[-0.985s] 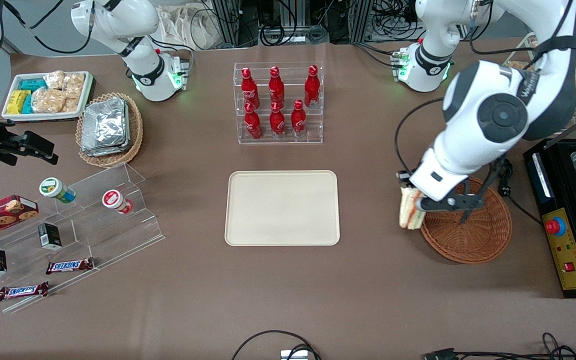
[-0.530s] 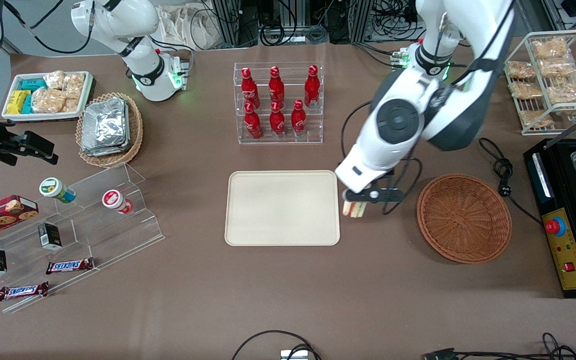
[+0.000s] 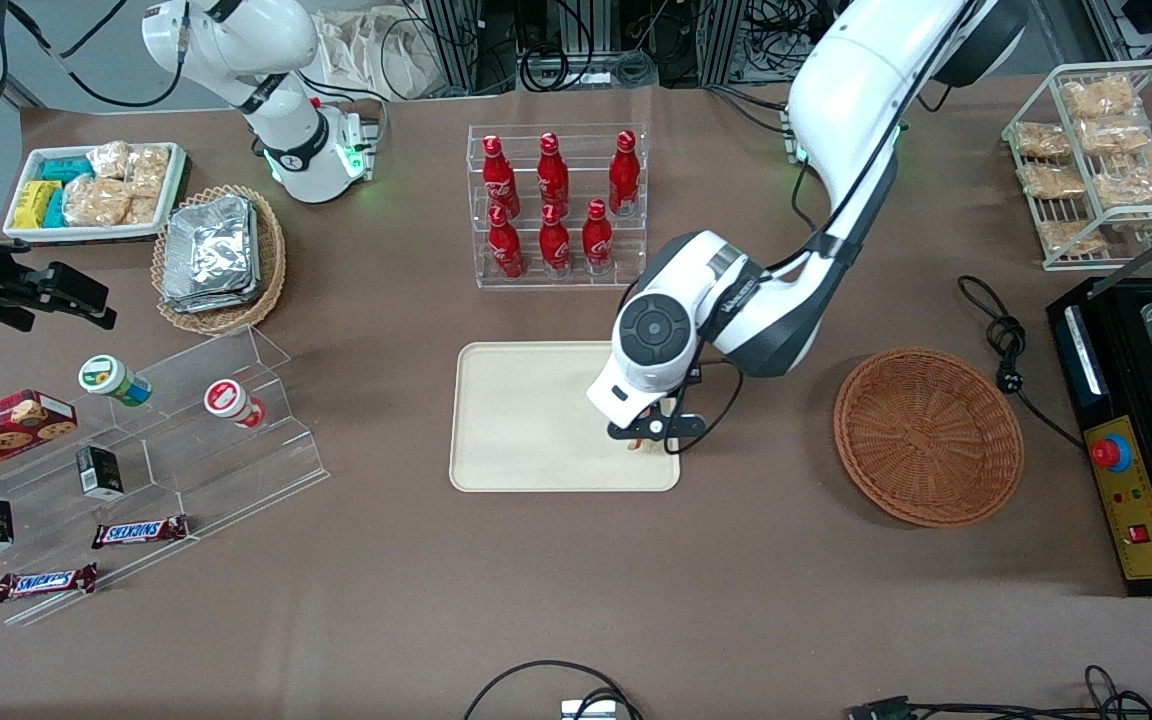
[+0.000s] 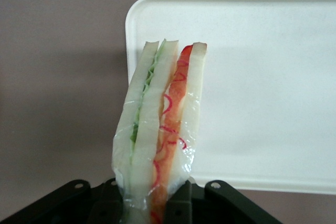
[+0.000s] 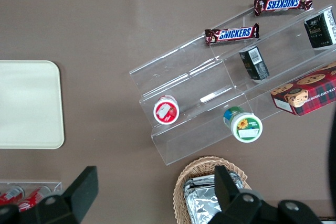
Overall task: Place sandwich from basket to tray
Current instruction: 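Lower the held sandwich onto the tray and open the left gripper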
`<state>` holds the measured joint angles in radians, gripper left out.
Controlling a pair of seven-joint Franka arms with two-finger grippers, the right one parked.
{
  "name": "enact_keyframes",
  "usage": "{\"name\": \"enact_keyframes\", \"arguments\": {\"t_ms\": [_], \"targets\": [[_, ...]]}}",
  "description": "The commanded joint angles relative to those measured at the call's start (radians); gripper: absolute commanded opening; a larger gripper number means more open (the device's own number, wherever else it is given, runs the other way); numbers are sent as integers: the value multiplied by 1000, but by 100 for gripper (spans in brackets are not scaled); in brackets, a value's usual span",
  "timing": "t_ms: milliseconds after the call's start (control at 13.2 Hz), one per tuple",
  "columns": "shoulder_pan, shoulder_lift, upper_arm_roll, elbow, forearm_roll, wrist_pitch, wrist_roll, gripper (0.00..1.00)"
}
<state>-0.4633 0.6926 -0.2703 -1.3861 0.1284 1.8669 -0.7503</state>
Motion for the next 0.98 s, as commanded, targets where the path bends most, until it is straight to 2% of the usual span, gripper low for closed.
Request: {"name": "enact_keyframes", "arguments": {"t_ms": [0,303,909], "targets": [[-28,48,5,38,83,6,-72,0],[-35,96,11,36,96,75,-126,0],[-38,128,13,30,94,101,-150,1]]}}
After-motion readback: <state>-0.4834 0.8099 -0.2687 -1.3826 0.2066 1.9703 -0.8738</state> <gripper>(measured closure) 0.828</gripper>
